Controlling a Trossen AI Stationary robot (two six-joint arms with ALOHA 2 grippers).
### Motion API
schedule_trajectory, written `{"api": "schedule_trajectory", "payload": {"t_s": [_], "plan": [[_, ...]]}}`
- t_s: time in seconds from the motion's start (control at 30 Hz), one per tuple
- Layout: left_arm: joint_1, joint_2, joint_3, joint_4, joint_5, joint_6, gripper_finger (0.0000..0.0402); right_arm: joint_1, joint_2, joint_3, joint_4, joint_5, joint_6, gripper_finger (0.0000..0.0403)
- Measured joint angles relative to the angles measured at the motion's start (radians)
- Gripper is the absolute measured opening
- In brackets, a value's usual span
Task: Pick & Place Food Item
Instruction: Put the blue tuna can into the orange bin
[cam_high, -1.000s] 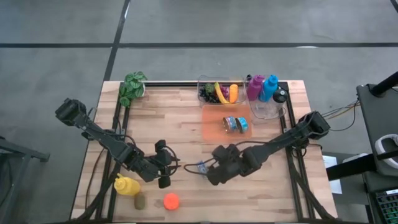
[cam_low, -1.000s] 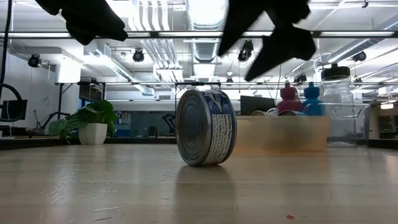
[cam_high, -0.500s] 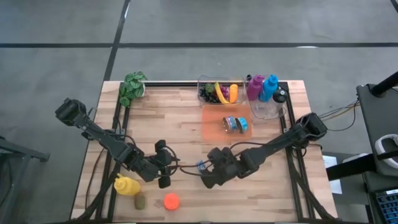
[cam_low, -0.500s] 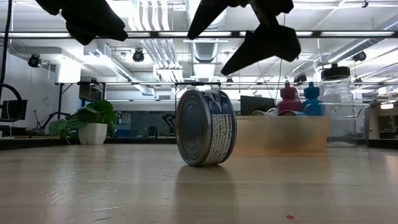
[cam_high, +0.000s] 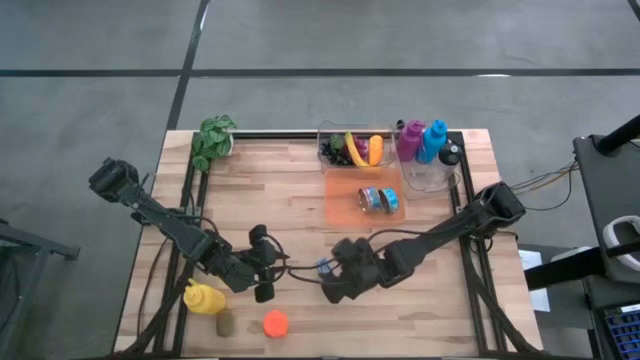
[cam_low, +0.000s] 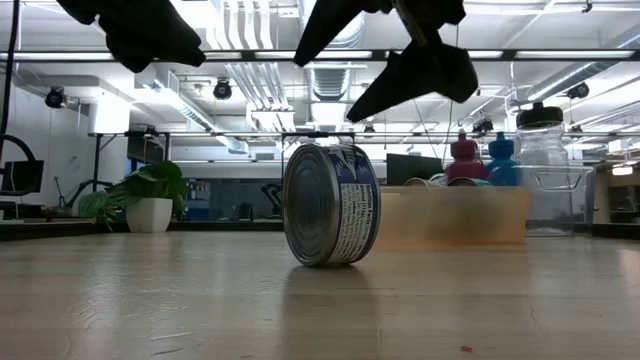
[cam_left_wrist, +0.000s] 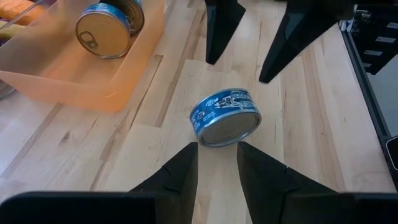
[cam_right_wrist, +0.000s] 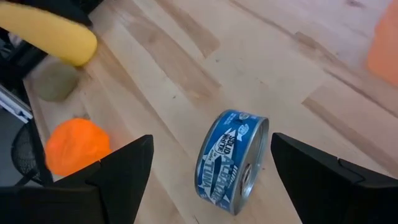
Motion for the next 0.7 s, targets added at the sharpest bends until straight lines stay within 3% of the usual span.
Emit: {"api": "schedule_trajectory", "payload": {"t_s": [0.7], "plan": [[0.000,0.000,-0.004,-0.001,0.000,0.003,0.0118,-0.019,0.074,0.014,0.007,-0.055,-0.005,0.0339]]}}
